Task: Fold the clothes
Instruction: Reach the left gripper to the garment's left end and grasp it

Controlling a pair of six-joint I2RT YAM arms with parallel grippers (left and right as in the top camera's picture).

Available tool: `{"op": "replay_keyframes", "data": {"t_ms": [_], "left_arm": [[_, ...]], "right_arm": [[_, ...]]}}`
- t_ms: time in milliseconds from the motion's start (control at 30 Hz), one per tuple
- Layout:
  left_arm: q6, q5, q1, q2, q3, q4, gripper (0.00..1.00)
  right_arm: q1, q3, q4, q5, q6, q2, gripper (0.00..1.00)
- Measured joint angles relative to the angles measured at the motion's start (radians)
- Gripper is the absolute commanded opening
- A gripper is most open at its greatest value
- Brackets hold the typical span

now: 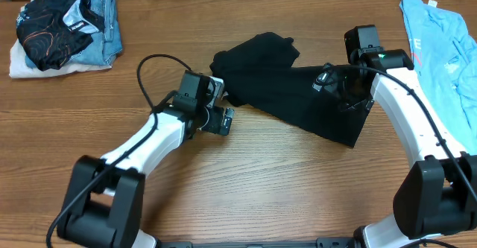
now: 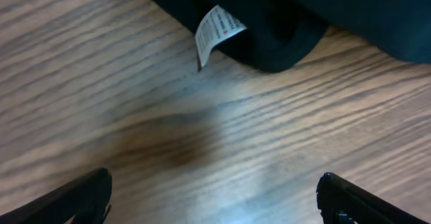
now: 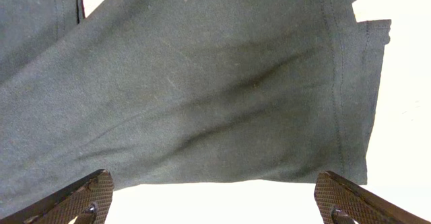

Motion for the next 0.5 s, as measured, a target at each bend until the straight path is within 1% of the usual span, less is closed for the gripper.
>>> {"op": "replay_keyframes", "data": {"t_ms": [267, 500], "left_arm": [[0.110, -0.003, -0.049, 0.018, 0.000, 0.157, 1.00], [0.137, -0.006, -0.084, 0.077, 0.001, 0.244, 1.00]], "right_arm": [[0.000, 0.000, 0.007, 0.000, 0.000, 0.000, 1.00], [0.000, 0.000, 0.007, 0.003, 0.000, 0.000, 1.00]]}}
